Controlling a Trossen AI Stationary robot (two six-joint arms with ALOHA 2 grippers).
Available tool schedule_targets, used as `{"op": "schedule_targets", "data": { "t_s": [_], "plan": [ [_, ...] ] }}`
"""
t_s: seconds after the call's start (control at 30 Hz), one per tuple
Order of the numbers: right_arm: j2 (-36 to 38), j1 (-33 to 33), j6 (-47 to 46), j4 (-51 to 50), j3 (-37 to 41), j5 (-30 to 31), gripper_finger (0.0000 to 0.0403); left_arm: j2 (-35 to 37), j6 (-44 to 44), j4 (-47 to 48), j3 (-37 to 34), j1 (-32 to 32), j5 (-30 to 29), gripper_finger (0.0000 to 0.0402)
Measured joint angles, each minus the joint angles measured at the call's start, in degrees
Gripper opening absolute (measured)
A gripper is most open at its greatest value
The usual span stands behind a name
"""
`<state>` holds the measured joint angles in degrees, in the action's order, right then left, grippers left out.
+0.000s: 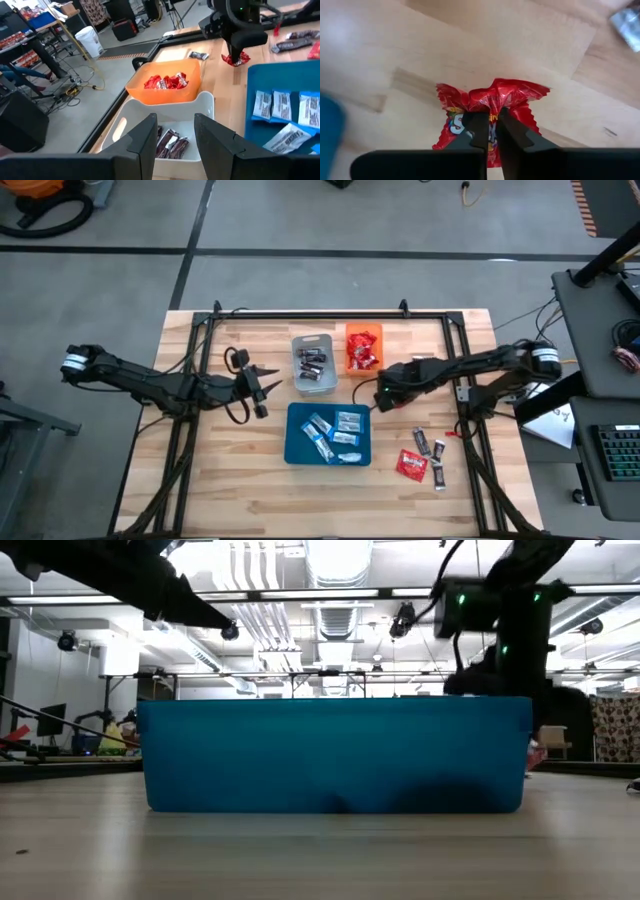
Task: Sort candy
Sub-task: Put the red chocolate into the orange bin
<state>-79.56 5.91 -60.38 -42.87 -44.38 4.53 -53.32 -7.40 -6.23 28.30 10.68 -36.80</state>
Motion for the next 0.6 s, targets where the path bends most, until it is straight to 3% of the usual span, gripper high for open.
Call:
{"op": "schedule_targets", "data": {
  "t_s": [0.33, 0.6],
  "plan": [
    [13.03, -1.05, 4.34, 0.55, -0.07, 4.19, 0.0013, -0.02, 0.82, -1.62, 0.1, 0.0, -0.09, 0.0114],
    [20.02, 3.01, 17.55, 15.26, -0.37, 10.2, 0.0012, 0.0, -2.07, -6.56, 0.12, 0.0, -0.15, 0.0114]
  ]
}}
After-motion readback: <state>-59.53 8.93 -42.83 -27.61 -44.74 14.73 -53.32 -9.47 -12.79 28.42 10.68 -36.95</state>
